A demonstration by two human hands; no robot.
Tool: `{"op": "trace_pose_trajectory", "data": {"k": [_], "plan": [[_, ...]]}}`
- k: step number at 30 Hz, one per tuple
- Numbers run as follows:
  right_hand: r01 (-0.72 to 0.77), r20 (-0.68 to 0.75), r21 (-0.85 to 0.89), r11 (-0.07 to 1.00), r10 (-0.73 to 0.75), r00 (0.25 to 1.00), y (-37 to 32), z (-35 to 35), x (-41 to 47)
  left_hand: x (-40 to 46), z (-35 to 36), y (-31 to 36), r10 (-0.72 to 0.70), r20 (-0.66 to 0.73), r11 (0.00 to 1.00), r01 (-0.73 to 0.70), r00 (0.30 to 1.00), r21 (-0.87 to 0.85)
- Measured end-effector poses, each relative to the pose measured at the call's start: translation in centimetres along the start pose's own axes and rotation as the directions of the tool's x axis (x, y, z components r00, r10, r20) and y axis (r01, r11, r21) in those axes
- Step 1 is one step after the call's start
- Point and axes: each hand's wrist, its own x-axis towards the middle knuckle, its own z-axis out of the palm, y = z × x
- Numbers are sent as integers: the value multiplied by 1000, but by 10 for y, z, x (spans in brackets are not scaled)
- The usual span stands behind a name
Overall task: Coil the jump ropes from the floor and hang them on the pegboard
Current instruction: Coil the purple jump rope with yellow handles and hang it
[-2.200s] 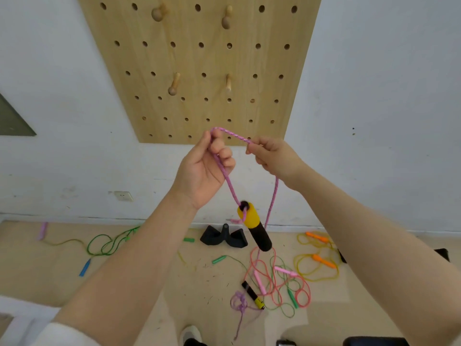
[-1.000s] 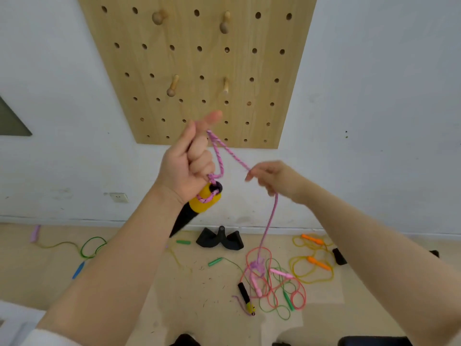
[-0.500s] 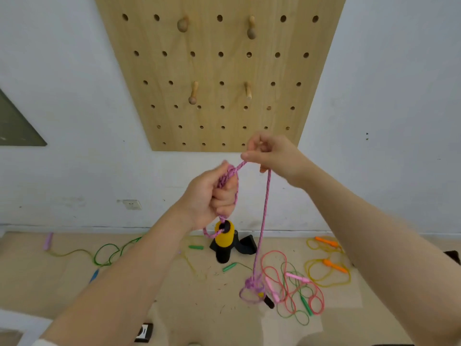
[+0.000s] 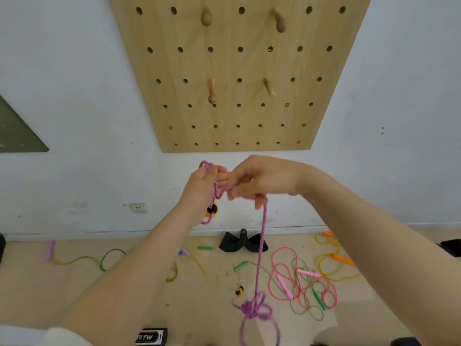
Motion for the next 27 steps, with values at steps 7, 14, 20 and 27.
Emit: {"op": "trace_pose_trajectory", "data": {"k": [7,14,20,27], "plan": [[114,-103,634,765,-63,993,18,-4,24,9,-34,27,46,155,996,-34,987,-80],[-123,-45,-272,954,115,992,-12,19,55,7,-42,43,135,292,982,-167,947,88],[-290,-298,-358,888,185,936,-15,-1,59,20,-53,35,92,244,917,-178,965,358],[-414,-139,-335,846,391,910,7,15,64,33,-68,54,-103,243,695,245,965,-676]]}}
